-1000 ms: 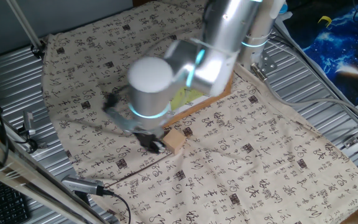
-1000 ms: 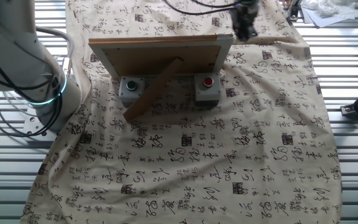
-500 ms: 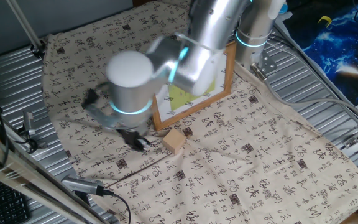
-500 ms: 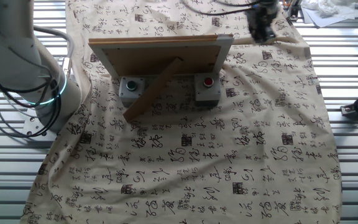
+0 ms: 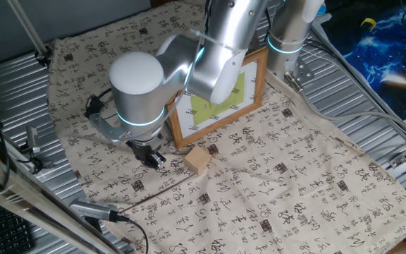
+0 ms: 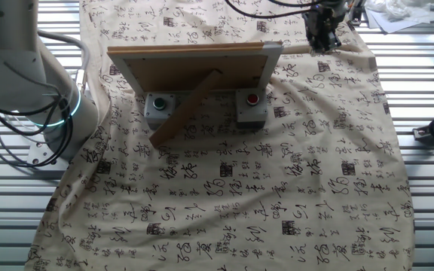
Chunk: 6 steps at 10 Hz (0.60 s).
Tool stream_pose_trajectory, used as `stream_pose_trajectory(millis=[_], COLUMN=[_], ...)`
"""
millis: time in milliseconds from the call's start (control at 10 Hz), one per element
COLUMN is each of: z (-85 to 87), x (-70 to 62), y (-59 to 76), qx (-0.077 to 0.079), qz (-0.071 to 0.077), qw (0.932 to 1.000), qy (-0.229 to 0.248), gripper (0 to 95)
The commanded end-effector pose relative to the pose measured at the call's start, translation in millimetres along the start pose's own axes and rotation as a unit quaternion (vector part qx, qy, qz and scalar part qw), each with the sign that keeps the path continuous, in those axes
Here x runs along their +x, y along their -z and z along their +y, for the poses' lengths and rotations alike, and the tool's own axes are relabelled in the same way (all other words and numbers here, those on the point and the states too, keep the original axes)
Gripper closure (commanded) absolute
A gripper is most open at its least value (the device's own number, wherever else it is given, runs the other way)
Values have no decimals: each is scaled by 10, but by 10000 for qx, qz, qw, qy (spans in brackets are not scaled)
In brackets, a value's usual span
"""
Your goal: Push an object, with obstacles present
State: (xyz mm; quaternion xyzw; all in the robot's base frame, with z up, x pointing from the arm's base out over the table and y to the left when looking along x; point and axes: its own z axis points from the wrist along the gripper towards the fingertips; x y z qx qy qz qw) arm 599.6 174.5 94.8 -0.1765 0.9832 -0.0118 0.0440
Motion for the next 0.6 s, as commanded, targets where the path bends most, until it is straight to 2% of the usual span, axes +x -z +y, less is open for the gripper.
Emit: stream_pose_trajectory(millis=[100,600], z=[0,-7], x=[-25,-26], y=[-28,-45], qx=[-16,-53], qz=[-16,24], qw=[10000,9999], qy=[-14,135], gripper=[950,950])
